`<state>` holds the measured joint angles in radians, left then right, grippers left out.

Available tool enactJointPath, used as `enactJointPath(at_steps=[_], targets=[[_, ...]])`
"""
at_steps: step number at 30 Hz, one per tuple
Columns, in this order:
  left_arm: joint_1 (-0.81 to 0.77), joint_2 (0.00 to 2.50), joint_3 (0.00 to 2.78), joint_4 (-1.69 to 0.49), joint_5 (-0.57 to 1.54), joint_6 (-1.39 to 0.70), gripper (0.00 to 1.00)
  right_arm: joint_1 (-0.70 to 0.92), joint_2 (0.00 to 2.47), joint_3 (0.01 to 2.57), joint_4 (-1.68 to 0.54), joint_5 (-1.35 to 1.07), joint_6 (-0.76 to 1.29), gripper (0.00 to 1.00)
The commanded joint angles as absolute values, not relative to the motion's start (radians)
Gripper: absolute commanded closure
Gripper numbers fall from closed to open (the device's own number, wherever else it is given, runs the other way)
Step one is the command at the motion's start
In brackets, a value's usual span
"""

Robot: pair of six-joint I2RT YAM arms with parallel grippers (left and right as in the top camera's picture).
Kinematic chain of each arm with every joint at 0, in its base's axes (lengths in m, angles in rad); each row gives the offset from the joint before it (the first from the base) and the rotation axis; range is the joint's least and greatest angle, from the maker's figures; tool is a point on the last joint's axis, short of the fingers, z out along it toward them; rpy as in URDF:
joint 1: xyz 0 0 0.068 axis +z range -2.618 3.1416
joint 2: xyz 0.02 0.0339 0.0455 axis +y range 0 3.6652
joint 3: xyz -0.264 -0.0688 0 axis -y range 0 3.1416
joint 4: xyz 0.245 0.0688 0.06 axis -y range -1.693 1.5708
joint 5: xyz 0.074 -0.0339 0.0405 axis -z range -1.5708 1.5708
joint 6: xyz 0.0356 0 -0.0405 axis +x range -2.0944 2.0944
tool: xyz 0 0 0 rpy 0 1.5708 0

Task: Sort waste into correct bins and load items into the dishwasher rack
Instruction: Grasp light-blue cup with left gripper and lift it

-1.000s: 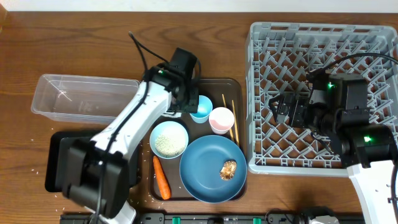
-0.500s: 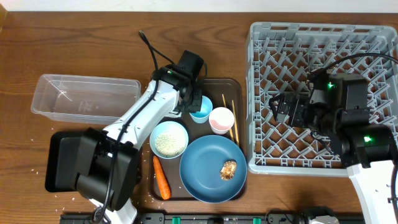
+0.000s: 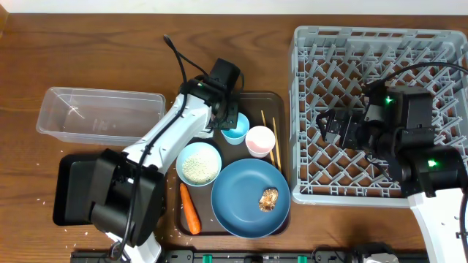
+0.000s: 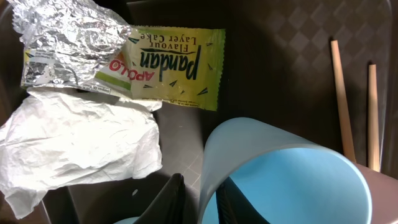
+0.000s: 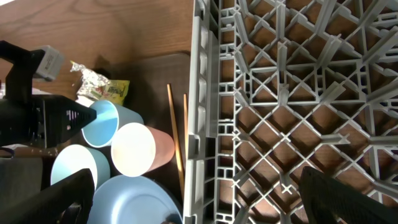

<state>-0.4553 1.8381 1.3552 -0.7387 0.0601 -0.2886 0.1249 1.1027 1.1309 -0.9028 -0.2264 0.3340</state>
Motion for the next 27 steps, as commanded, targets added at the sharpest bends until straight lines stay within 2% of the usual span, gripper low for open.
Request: enactJointPath(at_steps=[1, 9, 12, 27], targets=[[-0.456, 1.856, 1.346, -0.738, 0.076, -0.291, 0.81, 0.134, 1.106, 1.149, -0.902, -0.217, 0.352, 0.01], [-0.456, 1.863, 1.346, -0.731, 0.114, -0.290, 0.81, 0.134, 1.106, 1.149, -0.902, -0.213, 0.351, 0.01], [-0.456, 1.866, 1.345, -0.728, 0.108, -0.290, 0.94, 0.134, 1.106, 1.149, -0.902, -0.213, 0.352, 0.01], [-0.454, 1.862, 1.346, -0.747, 0.078, -0.278, 0.94, 0.134, 1.106, 1.149, -0.912, -0.213, 0.351, 0.01]])
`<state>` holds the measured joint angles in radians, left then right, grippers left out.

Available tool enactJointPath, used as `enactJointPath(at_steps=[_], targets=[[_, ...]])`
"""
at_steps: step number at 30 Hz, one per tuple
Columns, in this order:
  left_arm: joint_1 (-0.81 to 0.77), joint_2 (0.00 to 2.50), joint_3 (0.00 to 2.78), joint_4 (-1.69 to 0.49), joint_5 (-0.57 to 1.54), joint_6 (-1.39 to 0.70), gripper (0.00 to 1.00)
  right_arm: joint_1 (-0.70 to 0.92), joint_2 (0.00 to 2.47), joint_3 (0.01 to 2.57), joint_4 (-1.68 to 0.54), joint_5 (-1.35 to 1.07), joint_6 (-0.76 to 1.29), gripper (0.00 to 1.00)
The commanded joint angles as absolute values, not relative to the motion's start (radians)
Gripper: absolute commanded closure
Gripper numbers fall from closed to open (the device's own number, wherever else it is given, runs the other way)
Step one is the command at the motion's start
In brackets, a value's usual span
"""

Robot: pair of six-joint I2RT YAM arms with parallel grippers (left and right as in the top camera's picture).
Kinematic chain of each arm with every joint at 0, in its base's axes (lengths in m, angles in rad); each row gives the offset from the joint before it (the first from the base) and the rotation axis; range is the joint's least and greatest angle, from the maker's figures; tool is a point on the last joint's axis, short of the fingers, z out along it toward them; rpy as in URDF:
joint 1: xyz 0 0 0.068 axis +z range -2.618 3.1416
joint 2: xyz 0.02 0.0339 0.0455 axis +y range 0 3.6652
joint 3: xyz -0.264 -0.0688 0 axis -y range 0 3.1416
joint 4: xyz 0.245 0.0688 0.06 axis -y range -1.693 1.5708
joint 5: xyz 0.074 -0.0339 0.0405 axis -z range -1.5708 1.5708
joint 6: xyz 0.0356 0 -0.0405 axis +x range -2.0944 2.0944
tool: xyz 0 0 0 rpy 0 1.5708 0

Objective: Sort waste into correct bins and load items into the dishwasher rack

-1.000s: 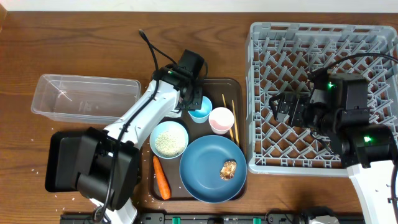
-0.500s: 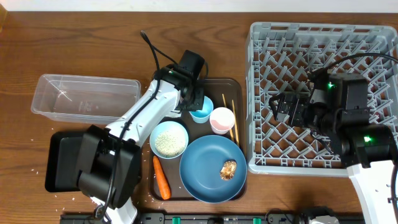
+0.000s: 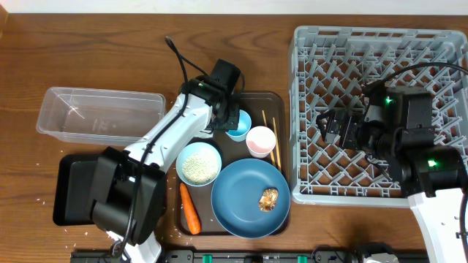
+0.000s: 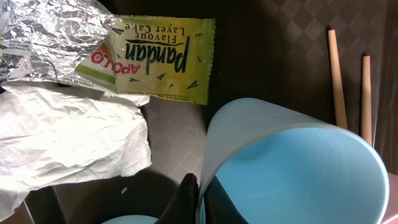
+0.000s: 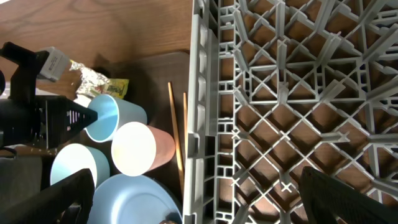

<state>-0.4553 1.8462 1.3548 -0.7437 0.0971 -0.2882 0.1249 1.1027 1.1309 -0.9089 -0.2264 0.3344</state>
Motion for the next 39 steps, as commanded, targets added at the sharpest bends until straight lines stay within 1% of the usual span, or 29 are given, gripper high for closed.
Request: enactJointPath(at_steps=[1, 5, 15, 21, 24, 31, 35, 39], targets=[[-0.453, 1.853, 1.353, -0.755, 0.078, -0.271, 0.94, 0.134, 1.106, 1.149, -0.913, -0.213, 0.351, 0.01], [-0.448, 1.795, 1.391, -0.804, 0.078, -0.252, 0.94, 0.134, 1.106, 1.149, -0.912, -0.213, 0.351, 0.01], [-0.448, 1.615, 1.395, -0.826, 0.080, -0.226, 0.94, 0.134, 1.106, 1.149, -0.909, -0.213, 0.351, 0.01], [-0.418, 1.539, 1.395, -0.841, 0.179, -0.226, 0.94, 0.134, 1.106, 1.149, -0.908, -0.213, 0.352, 0.01], [-0.357, 1.503, 1.395, -0.840, 0.266, -0.226, 0.94, 0.134, 1.105, 1.149, -0.905, -0.213, 0.352, 0.01], [-0.175, 1.483, 1.394, -0.841, 0.588, -0.208, 0.94, 0.134, 1.102, 1.149, -0.905, -0.228, 0.352, 0.01], [-0.124, 1.483, 1.394, -0.840, 0.691, -0.195, 0.94, 0.134, 1.102, 1.149, -0.904, -0.274, 0.351, 0.01], [-0.113, 1.483, 1.394, -0.833, 0.757, -0.181, 0.94, 0.134, 1.102, 1.149, -0.897, -0.307, 0.343, 0.01]])
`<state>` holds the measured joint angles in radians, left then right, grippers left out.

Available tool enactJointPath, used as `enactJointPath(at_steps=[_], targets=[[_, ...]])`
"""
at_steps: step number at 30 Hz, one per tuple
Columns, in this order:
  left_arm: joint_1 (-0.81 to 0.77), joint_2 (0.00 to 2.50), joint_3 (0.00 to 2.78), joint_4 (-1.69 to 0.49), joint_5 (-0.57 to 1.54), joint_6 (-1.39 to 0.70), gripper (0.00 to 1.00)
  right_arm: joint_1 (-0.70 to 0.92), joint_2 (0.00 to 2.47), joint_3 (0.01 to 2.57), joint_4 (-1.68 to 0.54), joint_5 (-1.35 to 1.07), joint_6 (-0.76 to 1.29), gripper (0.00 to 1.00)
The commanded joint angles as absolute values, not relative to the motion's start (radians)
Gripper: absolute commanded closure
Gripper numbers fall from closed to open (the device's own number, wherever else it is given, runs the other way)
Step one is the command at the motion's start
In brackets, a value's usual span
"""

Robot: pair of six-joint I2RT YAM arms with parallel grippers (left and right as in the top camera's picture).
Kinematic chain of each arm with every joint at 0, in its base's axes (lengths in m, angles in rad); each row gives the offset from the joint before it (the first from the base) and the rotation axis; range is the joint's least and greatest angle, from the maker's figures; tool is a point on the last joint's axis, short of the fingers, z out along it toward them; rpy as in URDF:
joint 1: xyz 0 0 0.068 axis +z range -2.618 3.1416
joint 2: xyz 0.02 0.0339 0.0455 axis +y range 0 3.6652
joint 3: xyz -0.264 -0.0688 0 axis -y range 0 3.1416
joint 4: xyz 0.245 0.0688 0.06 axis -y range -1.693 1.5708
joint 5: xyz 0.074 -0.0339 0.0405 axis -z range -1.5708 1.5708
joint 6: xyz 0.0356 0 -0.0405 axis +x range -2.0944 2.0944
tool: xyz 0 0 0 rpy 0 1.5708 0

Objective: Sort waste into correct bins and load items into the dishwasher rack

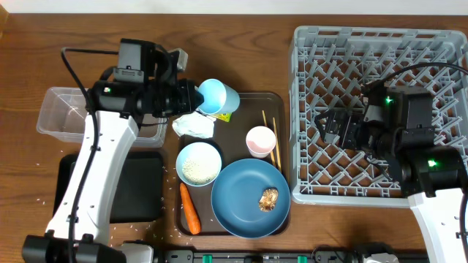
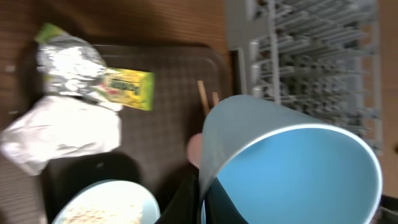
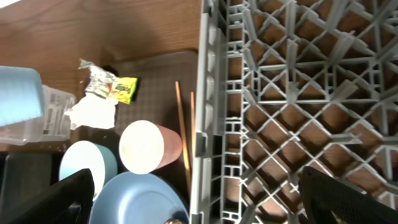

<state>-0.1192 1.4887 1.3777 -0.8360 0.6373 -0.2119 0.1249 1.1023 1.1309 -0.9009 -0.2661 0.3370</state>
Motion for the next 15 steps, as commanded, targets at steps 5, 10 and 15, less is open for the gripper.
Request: enactJointPath(at_steps=[5, 10, 15], targets=[[-0.113, 1.483, 1.394, -0.825, 0.797, -0.180, 0.94, 0.134, 1.102, 1.149, -0.888, -0.336, 0.343, 0.01], [-0.113, 1.483, 1.394, -0.825, 0.853, -0.179, 0.94, 0.134, 1.102, 1.149, -0.866, -0.426, 0.295, 0.01], [-0.113, 1.483, 1.394, -0.825, 0.857, -0.180, 0.94, 0.134, 1.102, 1.149, -0.856, -0.431, 0.295, 0.01]])
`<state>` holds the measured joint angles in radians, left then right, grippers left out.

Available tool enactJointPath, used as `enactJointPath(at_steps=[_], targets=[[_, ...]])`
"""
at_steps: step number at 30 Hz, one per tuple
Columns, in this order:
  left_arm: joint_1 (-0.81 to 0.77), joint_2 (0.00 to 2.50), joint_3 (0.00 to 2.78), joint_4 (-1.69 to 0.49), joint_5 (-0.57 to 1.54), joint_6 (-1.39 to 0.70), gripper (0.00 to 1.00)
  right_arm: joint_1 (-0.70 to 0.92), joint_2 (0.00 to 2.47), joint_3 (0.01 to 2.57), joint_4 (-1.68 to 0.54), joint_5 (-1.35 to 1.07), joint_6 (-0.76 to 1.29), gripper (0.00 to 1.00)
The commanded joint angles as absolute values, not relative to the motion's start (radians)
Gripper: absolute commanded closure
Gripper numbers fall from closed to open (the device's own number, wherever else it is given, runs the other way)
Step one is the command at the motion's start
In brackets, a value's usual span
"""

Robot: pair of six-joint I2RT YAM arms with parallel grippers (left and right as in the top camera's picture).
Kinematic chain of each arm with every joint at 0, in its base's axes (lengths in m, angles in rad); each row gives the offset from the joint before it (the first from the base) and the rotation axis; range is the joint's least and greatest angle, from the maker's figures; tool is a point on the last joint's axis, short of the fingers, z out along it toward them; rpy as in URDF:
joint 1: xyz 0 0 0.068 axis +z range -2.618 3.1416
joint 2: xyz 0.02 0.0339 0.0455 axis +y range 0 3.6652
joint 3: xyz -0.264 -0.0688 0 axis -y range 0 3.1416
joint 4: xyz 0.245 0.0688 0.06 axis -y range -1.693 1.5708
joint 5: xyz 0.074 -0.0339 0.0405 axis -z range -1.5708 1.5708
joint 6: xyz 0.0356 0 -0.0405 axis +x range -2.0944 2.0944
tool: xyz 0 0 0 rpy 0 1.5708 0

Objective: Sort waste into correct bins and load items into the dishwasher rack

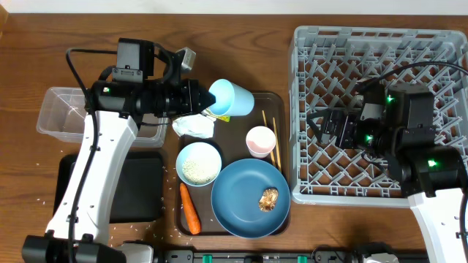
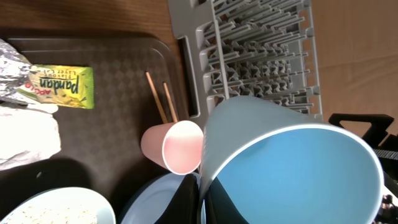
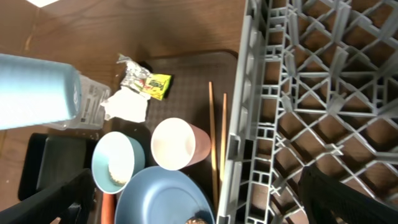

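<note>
My left gripper (image 1: 208,98) is shut on the rim of a light blue cup (image 1: 232,98), held tipped on its side above the back edge of the brown tray (image 1: 281,97). In the left wrist view the cup (image 2: 292,162) fills the right half, and my fingers pinch its wall. A pink cup (image 1: 259,140), a blue plate (image 1: 241,201) with a food scrap, a rice bowl (image 1: 199,164), a carrot (image 1: 190,209), chopsticks (image 1: 274,139), a green wrapper (image 2: 55,87) and crumpled paper (image 1: 193,126) lie on the tray. My right gripper (image 1: 329,128) hangs open over the grey rack (image 1: 380,42).
A clear plastic bin (image 1: 69,113) sits left of the tray, and a black bin (image 1: 142,190) lies in front of it. Rice grains are scattered on the wooden table near the black bin. The rack's left wall (image 3: 239,124) borders the tray.
My left gripper has moved a little to the right with the blue cup, nearer the rack. The right wrist view has shifted, showing more of the tray.
My left gripper first stood with its fingers astride the blue cup's rim on the tray, then pinched the rim. Later it held the cup lifted above the tray's back left corner. Now the cup hangs farther right over the tray.
</note>
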<state>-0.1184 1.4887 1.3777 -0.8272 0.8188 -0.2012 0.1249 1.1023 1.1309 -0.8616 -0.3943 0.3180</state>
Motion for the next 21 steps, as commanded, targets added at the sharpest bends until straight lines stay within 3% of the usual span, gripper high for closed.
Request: enactJointPath(at_steps=[1, 12, 14, 21], targets=[[-0.113, 1.483, 1.394, -0.825, 0.857, -0.180, 0.94, 0.134, 1.102, 1.149, -0.854, -0.443, 0.295, 0.01], [-0.113, 1.483, 1.394, -0.822, 0.989, -0.180, 0.94, 0.151, 1.102, 1.149, -0.775, -0.740, 0.323, 0.01], [-0.113, 1.483, 1.394, -0.821, 1.016, -0.180, 0.94, 0.176, 1.097, 1.149, -0.754, -0.741, 0.369, 0.05], [-0.113, 1.483, 1.394, -0.804, 1.033, -0.181, 0.94, 0.274, 1.053, 1.149, -0.633, -0.741, 0.370, 0.02]])
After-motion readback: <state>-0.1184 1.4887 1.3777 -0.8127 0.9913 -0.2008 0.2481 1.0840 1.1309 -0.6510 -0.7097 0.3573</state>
